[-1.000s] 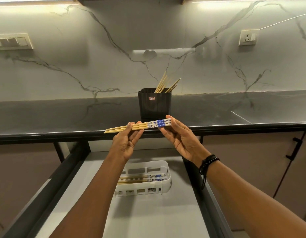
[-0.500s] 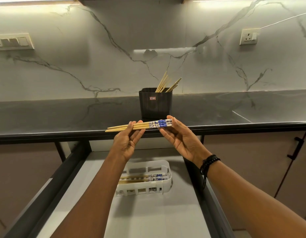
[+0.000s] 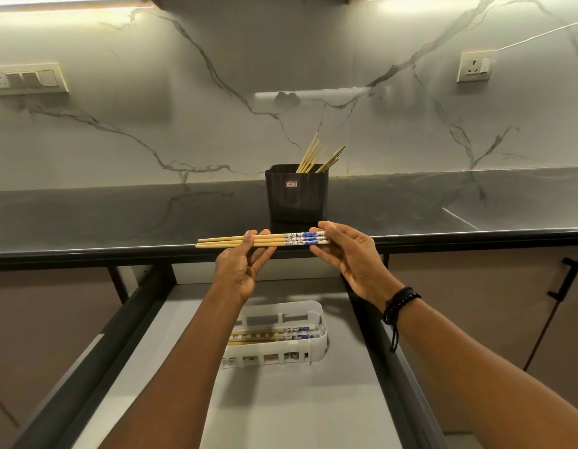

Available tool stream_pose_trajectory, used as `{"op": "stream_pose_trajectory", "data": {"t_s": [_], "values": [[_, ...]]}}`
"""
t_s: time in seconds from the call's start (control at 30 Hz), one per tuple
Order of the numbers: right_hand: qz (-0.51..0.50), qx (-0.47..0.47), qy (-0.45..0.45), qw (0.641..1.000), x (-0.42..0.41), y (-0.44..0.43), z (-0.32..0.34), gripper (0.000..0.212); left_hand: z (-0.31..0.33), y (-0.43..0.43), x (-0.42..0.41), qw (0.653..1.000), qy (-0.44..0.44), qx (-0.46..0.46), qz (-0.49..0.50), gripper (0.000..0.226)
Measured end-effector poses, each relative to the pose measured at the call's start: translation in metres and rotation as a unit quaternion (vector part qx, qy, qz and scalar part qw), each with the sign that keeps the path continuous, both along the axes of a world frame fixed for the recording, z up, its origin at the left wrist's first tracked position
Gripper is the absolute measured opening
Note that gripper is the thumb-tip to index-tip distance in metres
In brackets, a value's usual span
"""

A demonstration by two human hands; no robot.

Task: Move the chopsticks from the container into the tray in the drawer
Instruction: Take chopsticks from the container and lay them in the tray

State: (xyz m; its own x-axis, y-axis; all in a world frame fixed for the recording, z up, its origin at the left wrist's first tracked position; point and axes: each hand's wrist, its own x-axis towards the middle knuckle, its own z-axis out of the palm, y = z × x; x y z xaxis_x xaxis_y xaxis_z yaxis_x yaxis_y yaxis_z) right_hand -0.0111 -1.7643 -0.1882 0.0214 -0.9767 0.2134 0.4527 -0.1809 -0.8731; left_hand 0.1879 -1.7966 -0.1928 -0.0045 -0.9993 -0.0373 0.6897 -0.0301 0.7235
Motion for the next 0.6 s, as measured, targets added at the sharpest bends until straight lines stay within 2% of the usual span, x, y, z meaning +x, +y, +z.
{"op": "stream_pose_trajectory", "data": {"t_s": [0.2, 0.6], "values": [[-0.03, 0.013, 0.047, 0.998, -0.0009, -0.0002, -0.0033, 0.013, -0.0025, -0.0014, 0.003, 1.0, -0.009, -0.01, -0.021, 0.019], [-0.009, 0.014, 0.096, 0.995, -0.0001, 0.0008, -0.0032, 0.02, -0.0028, -0.0008, 0.0035, 0.999, -0.037, -0.004, -0.02, 0.02]]}}
